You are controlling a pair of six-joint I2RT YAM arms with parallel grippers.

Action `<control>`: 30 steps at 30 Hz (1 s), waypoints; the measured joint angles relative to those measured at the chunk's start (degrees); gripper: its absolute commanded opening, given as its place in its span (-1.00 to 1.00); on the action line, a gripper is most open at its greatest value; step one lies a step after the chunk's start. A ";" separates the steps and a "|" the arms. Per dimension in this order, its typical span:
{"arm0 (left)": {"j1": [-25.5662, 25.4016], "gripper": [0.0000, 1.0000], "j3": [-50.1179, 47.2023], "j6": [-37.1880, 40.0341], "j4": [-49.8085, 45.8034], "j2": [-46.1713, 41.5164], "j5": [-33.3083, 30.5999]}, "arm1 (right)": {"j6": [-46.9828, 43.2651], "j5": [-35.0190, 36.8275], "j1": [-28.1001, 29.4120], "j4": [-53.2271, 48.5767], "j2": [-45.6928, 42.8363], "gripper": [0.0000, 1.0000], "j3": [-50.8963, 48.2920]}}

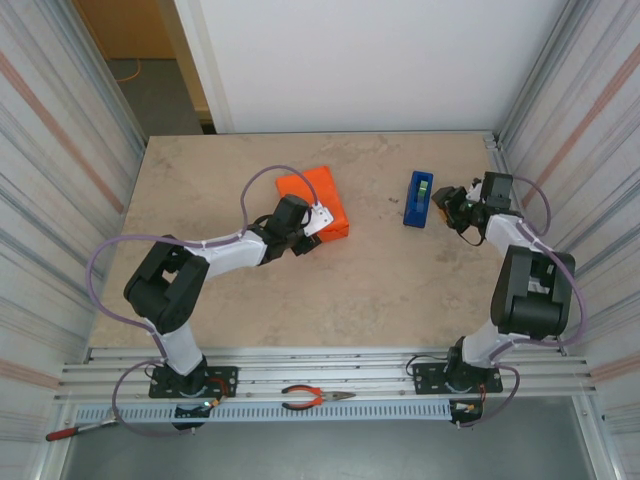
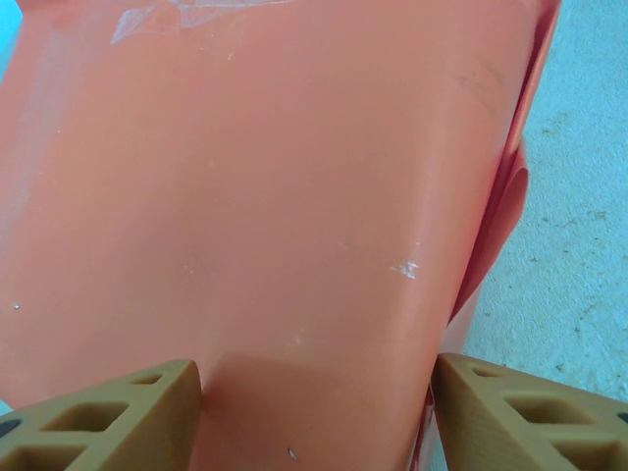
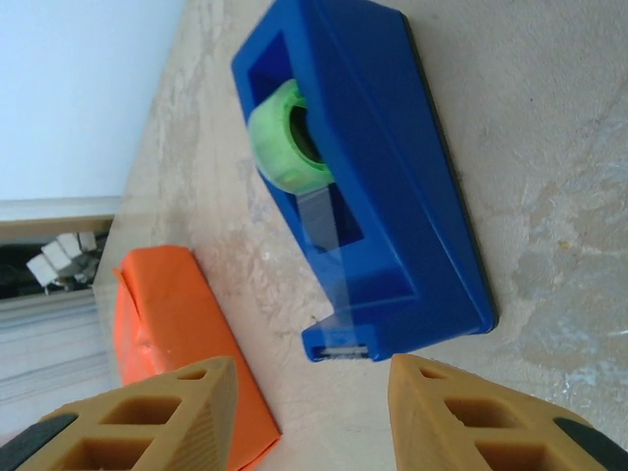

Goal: Wrap the gift box in paper
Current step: Tear off the tape with the cutter.

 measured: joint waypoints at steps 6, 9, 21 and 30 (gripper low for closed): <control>0.00 0.26 0.02 -0.02 -0.04 0.00 -0.02 | -0.13 -2.64 -0.20 0.44 4.87 -0.25 2.38; 0.00 0.26 0.04 -0.04 -0.09 0.00 0.00 | -0.17 -3.58 -0.20 1.18 6.73 -0.31 3.78; 0.00 0.26 0.42 -0.48 -0.85 0.00 0.00 | -0.35 -5.35 0.22 3.80 13.35 -0.38 7.37; 0.00 0.25 0.52 -0.70 -1.05 0.00 0.00 | -0.79 -5.55 1.31 4.35 14.99 -0.49 8.02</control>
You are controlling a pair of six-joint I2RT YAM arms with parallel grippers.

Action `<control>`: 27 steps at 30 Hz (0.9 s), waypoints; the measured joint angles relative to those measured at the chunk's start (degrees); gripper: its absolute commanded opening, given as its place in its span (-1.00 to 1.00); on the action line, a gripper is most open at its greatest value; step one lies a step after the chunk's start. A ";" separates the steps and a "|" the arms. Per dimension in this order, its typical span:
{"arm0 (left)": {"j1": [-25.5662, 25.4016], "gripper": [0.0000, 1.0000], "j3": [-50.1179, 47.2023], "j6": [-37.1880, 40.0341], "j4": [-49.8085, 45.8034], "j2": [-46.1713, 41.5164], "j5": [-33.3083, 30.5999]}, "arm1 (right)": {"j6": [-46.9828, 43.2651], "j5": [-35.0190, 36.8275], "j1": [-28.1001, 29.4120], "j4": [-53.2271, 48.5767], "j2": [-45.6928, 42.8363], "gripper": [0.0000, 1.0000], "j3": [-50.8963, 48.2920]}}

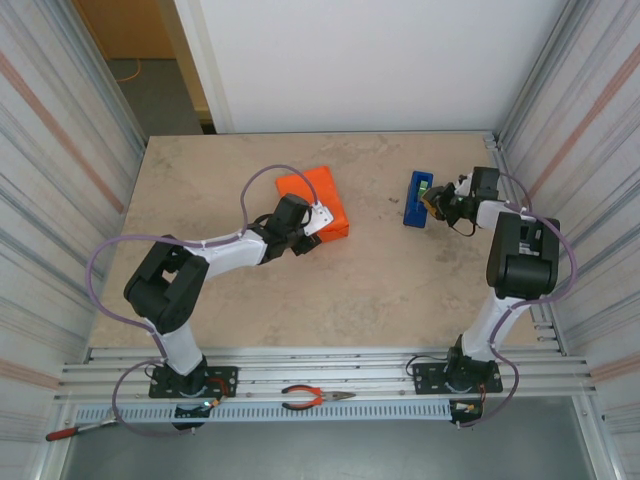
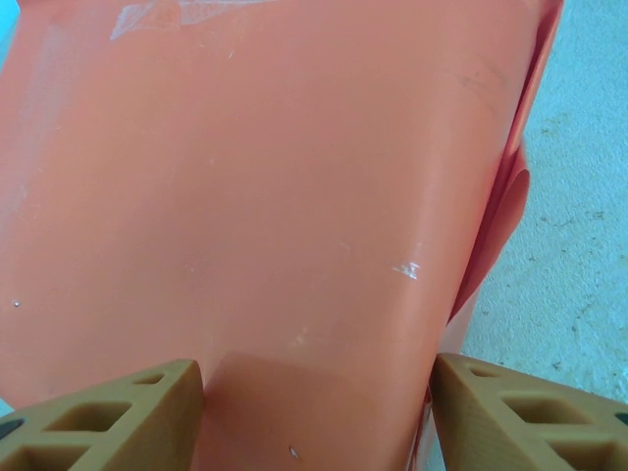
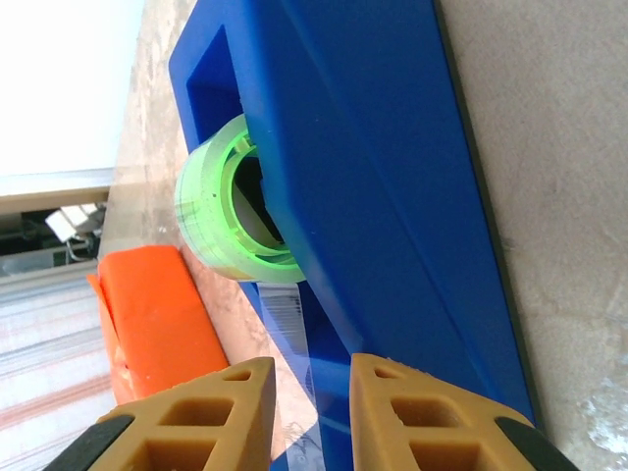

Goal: Wrap the gift box in paper
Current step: Tear off the tape with the cutter.

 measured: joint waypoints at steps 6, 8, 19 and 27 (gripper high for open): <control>0.00 0.25 0.04 -0.17 -0.04 0.00 0.00 | -0.15 -0.04 0.04 0.09 0.17 -0.56 0.00; 0.00 0.25 0.04 -0.20 -0.04 0.00 0.00 | -0.17 -0.11 0.04 0.15 0.26 -0.58 0.00; 0.00 0.24 0.09 -0.20 -0.17 0.00 0.00 | -0.17 -1.14 0.20 0.94 0.37 -1.00 -0.02; 0.00 0.24 0.09 -0.22 -0.17 0.00 0.00 | 0.31 -1.27 0.37 1.36 -1.88 -1.00 -0.85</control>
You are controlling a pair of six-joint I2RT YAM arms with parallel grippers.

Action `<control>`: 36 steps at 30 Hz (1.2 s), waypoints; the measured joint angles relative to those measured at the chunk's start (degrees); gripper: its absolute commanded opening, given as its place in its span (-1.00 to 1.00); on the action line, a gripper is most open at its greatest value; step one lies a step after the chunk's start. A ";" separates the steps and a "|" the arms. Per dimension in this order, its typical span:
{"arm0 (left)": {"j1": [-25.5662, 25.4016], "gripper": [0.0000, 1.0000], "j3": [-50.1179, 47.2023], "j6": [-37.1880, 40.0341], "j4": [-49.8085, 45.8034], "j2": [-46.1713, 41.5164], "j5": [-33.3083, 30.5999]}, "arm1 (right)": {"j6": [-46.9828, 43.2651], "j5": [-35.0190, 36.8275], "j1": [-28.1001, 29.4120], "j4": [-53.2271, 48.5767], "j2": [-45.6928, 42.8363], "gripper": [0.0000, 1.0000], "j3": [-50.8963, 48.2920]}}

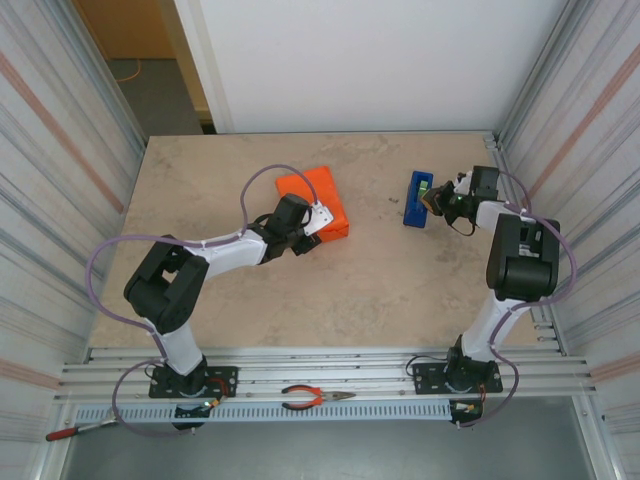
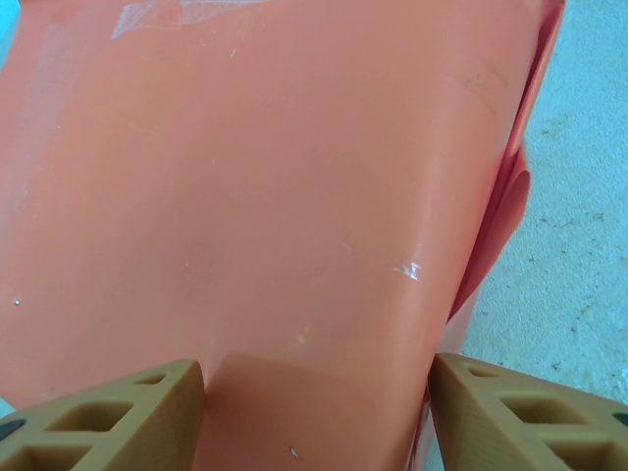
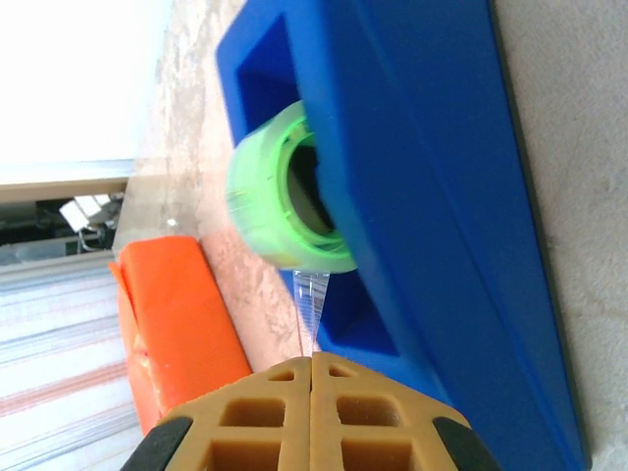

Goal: Wrap the gift box in paper
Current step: Tear off the tape with the cutter.

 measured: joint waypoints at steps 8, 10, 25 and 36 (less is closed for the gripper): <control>0.00 0.24 0.00 -0.02 0.00 0.00 0.00 | 0.24 0.04 0.72 0.02 -6.91 -1.00 -3.10; 0.00 0.24 0.00 -0.02 0.00 0.00 0.00 | 0.68 0.11 0.72 0.11 -8.07 -1.00 -4.02; 0.00 0.24 0.00 -0.17 -0.02 0.00 0.00 | 2.25 1.38 1.36 0.81 -13.57 -1.00 -12.37; 0.00 0.23 0.02 -0.17 -0.04 0.00 0.02 | 4.09 2.93 2.32 4.11 -14.45 -1.00 -17.14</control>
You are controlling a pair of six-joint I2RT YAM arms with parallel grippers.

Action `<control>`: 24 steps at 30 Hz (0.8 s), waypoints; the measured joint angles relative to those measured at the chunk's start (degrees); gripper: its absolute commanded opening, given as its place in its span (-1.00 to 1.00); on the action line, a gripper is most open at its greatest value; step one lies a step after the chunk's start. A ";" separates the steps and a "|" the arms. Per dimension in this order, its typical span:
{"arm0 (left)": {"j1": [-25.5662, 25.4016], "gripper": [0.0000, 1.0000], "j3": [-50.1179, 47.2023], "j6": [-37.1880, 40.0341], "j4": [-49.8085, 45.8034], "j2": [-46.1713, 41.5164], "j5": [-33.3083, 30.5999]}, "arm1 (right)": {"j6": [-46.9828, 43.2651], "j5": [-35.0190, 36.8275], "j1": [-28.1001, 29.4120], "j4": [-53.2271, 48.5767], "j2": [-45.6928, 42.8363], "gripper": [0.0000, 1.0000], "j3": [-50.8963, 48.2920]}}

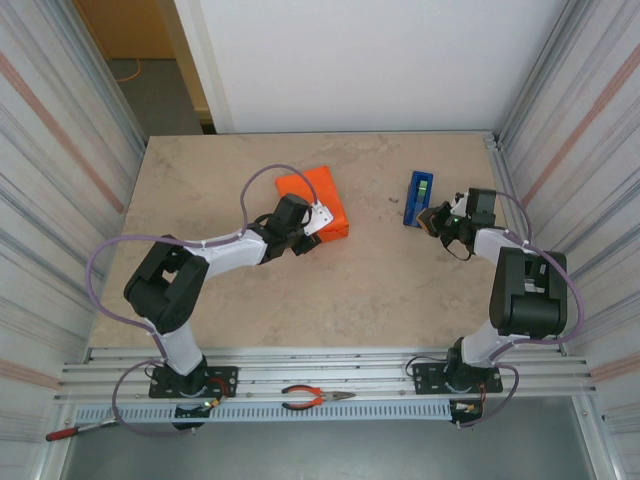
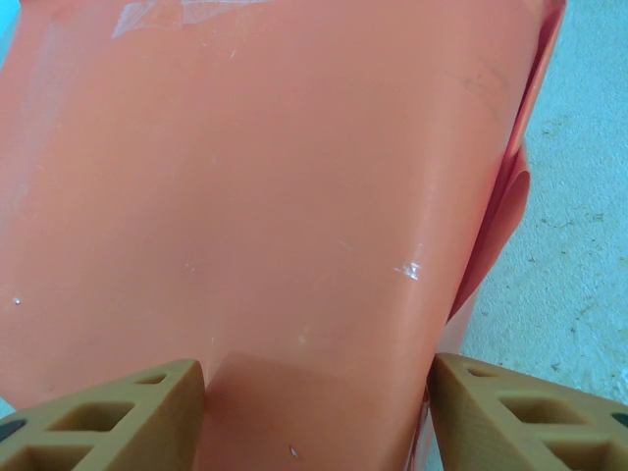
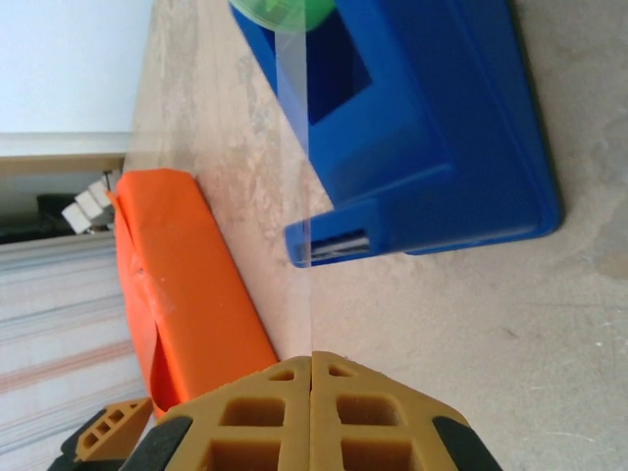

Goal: Wrap the gift box in paper
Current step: Tear off the tape with the cutter.

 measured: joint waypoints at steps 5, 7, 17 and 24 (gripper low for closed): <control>0.00 0.23 0.00 0.00 0.00 0.00 -0.02 | 0.04 0.57 0.00 1.07 0.00 -1.00 -0.94; 0.00 0.23 0.00 0.00 0.00 0.00 0.00 | 0.04 0.76 -0.04 1.73 0.00 -1.00 -1.38; 0.00 0.23 0.02 0.00 0.00 0.00 -0.02 | 0.04 1.33 -0.15 4.66 3.04 -1.00 -2.21; 0.00 0.23 0.02 0.00 0.00 0.00 -0.02 | 0.31 1.25 -0.15 9.46 6.86 -1.00 -2.14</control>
